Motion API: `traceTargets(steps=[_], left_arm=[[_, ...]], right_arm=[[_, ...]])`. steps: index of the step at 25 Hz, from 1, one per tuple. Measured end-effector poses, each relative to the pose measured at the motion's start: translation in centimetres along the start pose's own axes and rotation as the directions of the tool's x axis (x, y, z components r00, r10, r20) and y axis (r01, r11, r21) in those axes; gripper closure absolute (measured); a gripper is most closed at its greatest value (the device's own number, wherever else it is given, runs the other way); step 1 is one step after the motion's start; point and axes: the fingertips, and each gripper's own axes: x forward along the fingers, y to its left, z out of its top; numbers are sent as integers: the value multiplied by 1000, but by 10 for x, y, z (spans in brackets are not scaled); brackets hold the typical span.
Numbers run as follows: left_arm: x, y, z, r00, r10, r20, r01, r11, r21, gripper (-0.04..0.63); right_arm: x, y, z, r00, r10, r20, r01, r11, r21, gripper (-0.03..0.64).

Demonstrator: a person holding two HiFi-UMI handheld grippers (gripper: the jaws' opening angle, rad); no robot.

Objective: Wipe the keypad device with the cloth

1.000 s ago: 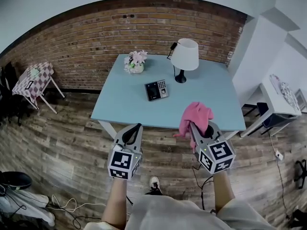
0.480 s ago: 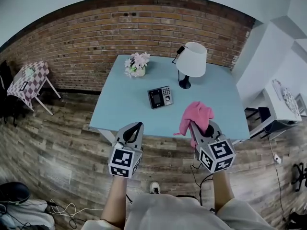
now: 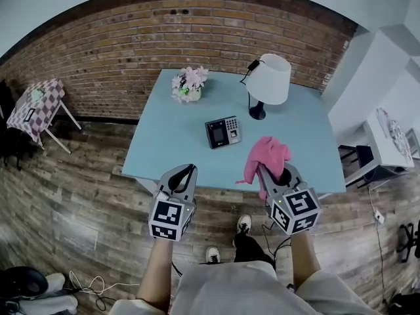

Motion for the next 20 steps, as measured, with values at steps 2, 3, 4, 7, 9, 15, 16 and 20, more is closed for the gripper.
traceTargets(steps=[2, 3, 4, 7, 9, 15, 16, 20], left_arm=[[7, 6, -6, 1000, 9, -16, -9, 1000, -4, 551], [11, 9, -9, 1000, 11, -27, -12, 1000, -11, 549], [16, 12, -14, 999, 11, -37, -12, 1000, -19, 548], [33, 19, -27, 998, 8, -67, -11, 999, -41, 531], [46, 24, -36, 995, 18, -95, -22, 999, -36, 522], [89, 39, -60, 987, 29, -156, -40, 997, -72, 481], [97, 41, -63, 987, 24, -161, -38, 995, -88, 475], [128, 53, -83, 980, 23, -197, -50, 989, -137, 472]], right_arm=[[10, -1, -2, 1000, 12, -4, -12, 1000, 2, 565], [16, -2, -3, 1000, 19, -5, -19, 1000, 1, 565], [22, -3, -4, 1000, 27, -7, -27, 1000, 1, 565], [42, -8, -9, 998, 58, -21, -58, 998, 7, 565], [58, -13, -15, 996, 75, -40, -75, 997, 14, 565], [113, -31, -33, 986, 132, -98, -131, 991, 21, 565], [122, -33, -36, 984, 144, -107, -142, 990, 22, 565], [158, -41, -49, 971, 190, -148, -189, 982, 20, 565]])
